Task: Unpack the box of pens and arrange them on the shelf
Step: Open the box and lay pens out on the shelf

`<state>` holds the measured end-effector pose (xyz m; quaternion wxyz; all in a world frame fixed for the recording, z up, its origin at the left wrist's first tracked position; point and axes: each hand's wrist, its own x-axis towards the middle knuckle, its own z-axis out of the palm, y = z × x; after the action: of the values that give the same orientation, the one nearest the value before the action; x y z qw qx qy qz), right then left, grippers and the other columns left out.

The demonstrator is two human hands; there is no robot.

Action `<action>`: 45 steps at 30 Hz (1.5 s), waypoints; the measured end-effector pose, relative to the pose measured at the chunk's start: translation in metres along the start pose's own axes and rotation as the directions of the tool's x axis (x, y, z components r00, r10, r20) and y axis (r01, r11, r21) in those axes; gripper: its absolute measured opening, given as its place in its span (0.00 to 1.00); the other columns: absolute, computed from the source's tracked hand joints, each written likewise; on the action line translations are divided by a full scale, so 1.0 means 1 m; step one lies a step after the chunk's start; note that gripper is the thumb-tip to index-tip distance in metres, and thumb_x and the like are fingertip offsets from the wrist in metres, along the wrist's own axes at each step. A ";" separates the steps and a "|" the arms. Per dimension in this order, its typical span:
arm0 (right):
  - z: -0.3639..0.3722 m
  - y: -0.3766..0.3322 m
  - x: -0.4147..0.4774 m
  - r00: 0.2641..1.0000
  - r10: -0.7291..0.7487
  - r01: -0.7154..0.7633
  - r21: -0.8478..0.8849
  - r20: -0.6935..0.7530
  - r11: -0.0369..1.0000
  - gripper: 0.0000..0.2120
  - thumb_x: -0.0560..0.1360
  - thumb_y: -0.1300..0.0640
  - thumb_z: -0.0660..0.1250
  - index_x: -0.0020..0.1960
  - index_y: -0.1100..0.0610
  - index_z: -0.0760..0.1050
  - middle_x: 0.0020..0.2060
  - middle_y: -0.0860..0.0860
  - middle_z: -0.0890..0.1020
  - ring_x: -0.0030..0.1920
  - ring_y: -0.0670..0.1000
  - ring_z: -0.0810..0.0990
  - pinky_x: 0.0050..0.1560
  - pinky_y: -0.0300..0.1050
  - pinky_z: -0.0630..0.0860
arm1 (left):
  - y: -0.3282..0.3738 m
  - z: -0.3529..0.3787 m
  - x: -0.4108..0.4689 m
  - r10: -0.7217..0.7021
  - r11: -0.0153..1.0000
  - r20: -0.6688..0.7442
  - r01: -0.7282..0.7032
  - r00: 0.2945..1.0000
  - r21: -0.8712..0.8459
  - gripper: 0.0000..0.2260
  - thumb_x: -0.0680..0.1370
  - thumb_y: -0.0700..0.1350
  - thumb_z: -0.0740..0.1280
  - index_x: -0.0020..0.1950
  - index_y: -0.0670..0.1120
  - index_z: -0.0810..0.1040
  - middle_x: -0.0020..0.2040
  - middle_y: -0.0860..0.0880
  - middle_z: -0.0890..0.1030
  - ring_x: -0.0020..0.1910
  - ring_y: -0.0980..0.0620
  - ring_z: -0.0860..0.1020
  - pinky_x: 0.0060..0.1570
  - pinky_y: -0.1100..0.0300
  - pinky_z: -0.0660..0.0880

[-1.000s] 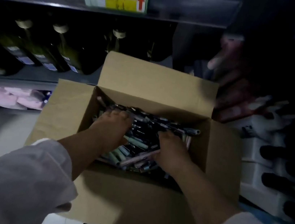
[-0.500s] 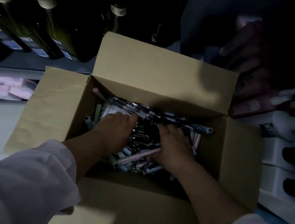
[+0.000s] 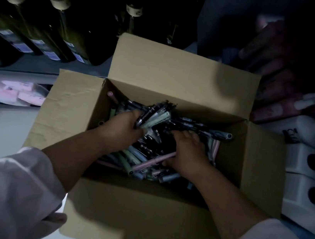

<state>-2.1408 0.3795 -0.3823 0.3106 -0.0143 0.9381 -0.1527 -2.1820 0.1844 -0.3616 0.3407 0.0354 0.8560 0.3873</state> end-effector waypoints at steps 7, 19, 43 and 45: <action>0.007 -0.002 -0.006 0.995 -0.095 0.095 -0.039 0.000 0.995 0.16 0.74 0.49 0.68 0.60 0.53 0.71 0.59 0.52 0.73 0.61 0.55 0.66 0.56 0.45 0.63 | 0.003 -0.005 -0.017 -0.059 0.950 0.009 0.058 0.998 -0.308 0.09 0.78 0.42 0.67 0.57 0.50 0.75 0.49 0.48 0.83 0.47 0.51 0.81 0.51 0.52 0.78; -0.053 -0.005 -0.040 0.960 0.183 0.013 0.686 -0.213 0.727 0.05 0.79 0.57 0.62 0.52 0.49 0.67 0.39 0.48 0.74 0.38 0.49 0.71 0.33 0.39 0.66 | 0.070 -0.045 -0.065 -0.122 0.814 -0.019 0.089 0.992 -0.574 0.08 0.78 0.42 0.66 0.57 0.43 0.74 0.38 0.48 0.79 0.33 0.53 0.75 0.40 0.56 0.73; -0.243 -0.066 -0.267 0.957 0.147 0.260 0.964 -0.249 -0.061 0.07 0.79 0.64 0.62 0.55 0.57 0.73 0.49 0.54 0.84 0.46 0.56 0.82 0.45 0.52 0.80 | 0.243 -0.079 -0.238 0.046 0.881 -0.027 -0.053 0.999 -0.470 0.16 0.72 0.41 0.73 0.59 0.46 0.78 0.50 0.45 0.84 0.50 0.44 0.83 0.57 0.45 0.76; -0.248 -0.068 -0.293 0.941 0.184 0.303 0.949 -0.285 -0.080 0.09 0.79 0.64 0.62 0.58 0.58 0.72 0.50 0.54 0.84 0.46 0.56 0.82 0.47 0.53 0.80 | 0.256 -0.078 -0.254 0.096 0.893 -0.006 -0.088 0.995 -0.441 0.20 0.69 0.41 0.74 0.60 0.46 0.77 0.51 0.44 0.84 0.50 0.43 0.83 0.57 0.45 0.76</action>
<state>-2.0548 0.4193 -0.0036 0.0520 0.2011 0.5557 -0.8050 -2.0878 0.2311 -0.0079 0.3280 0.0010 0.7406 0.5864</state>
